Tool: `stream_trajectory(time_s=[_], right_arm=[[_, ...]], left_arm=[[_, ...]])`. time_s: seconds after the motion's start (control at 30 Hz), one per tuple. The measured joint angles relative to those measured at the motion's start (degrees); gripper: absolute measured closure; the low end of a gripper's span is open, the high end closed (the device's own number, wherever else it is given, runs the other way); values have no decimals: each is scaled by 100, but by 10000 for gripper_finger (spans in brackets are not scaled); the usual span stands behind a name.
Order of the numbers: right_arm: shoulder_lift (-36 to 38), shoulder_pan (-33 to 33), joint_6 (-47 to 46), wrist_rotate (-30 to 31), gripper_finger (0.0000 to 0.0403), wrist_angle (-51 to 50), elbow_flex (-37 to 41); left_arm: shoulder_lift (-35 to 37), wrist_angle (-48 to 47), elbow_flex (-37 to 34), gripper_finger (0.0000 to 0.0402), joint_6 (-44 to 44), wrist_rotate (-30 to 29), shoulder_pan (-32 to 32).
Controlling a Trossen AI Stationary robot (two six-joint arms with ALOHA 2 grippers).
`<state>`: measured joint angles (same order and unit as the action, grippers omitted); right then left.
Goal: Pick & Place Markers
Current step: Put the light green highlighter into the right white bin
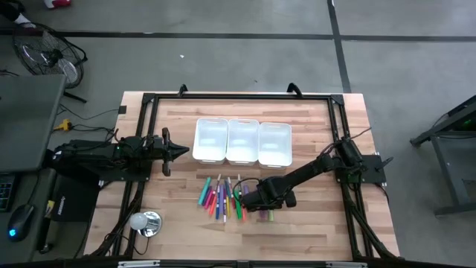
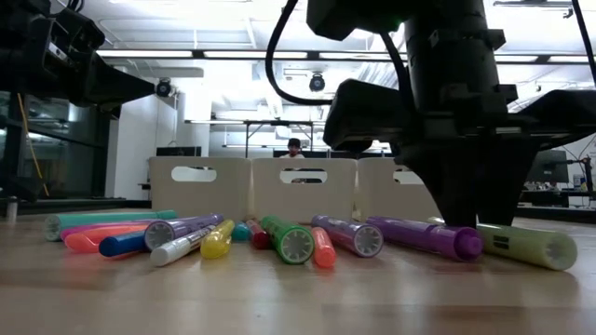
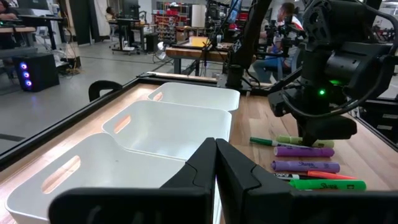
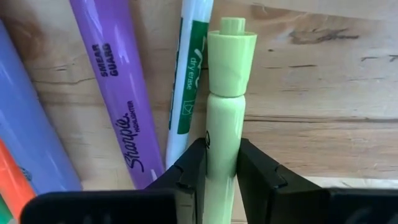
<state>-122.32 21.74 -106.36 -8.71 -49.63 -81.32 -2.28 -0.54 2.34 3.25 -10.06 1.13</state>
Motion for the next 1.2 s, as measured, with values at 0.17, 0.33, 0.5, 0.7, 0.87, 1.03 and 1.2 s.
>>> stream_trajectory(time_s=[0.17, 0.33, 0.5, 0.7, 0.87, 1.03, 1.2], right_arm=[[162, 8, 90, 175, 342, -124, 48], [455, -67, 120, 284, 345, -402, 76], [709, -124, 168, 377, 345, -495, 88], [1146, -326, 392, 515, 345, -325, 79], [1676, -696, 880, 849, 345, -359, 63], [2232, -1184, 1673, 1253, 345, -510, 59], [2602, -1787, 2485, 1542, 344, -875, 57]], left_arm=[[0, 0, -1, 394, 1, 1, 0], [1, 0, -1, 394, 1, 1, 0], [0, 0, 1, 394, 1, 1, 0], [0, 0, 0, 394, 1, 1, 0], [0, 0, -1, 394, 1, 1, 0], [0, 0, 0, 394, 1, 0, 0], [0, 0, -1, 394, 1, 0, 0]])
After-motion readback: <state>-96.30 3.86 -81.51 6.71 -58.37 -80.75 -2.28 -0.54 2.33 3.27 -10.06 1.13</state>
